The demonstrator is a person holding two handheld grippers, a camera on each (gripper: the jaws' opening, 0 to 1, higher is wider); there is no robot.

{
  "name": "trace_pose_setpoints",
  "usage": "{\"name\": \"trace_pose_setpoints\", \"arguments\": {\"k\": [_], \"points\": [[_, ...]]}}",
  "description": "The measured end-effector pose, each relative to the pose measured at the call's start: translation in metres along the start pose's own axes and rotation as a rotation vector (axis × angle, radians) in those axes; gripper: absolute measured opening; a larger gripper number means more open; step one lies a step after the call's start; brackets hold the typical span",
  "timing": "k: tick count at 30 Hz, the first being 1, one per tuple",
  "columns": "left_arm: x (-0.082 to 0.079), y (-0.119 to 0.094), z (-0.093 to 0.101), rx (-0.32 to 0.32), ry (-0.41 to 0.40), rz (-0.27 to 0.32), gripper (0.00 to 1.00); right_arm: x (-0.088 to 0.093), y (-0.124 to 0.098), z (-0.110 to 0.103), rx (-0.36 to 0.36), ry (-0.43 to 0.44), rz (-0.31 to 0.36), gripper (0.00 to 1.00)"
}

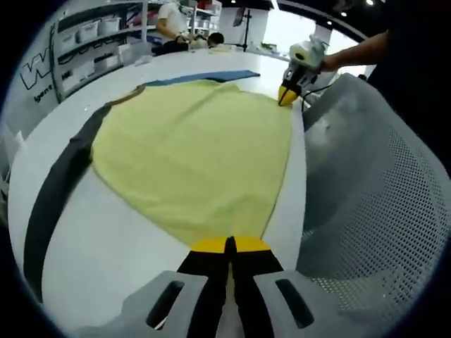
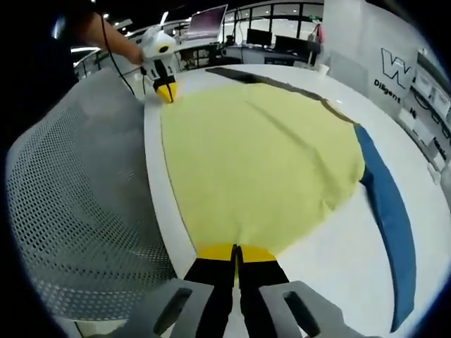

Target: Fold the garment on the visible template until the final outline fits inside the template.

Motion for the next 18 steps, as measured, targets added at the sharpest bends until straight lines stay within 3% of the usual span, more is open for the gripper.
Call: {"name": "trace_pose_setpoints", "arguments": {"k": [4,18], "points": [[-0.0003,0.0031,0.0058,0.029,-0.053,0.007,0.05,0.0023,-0.0037,0.0001,0.013,0.011,-0.009,0.00],[0.0004,0.0061,0.0102,0.056,-0.084,0.014,0.05,0.0049,-0.0083,-0.0011,0.018,0.048,-0.021,0.00]]}}
Point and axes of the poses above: the point that each gripper's makers call its tool centre point, and the gripper's own axes: y roughly forward along the fingers, z roughly to its right, x roughly out of its underside, the point moved 8 cm from there along -y, roughly backward along the fingers, and after that the axes turned 15 degrees about z, right-handed, at the moved point
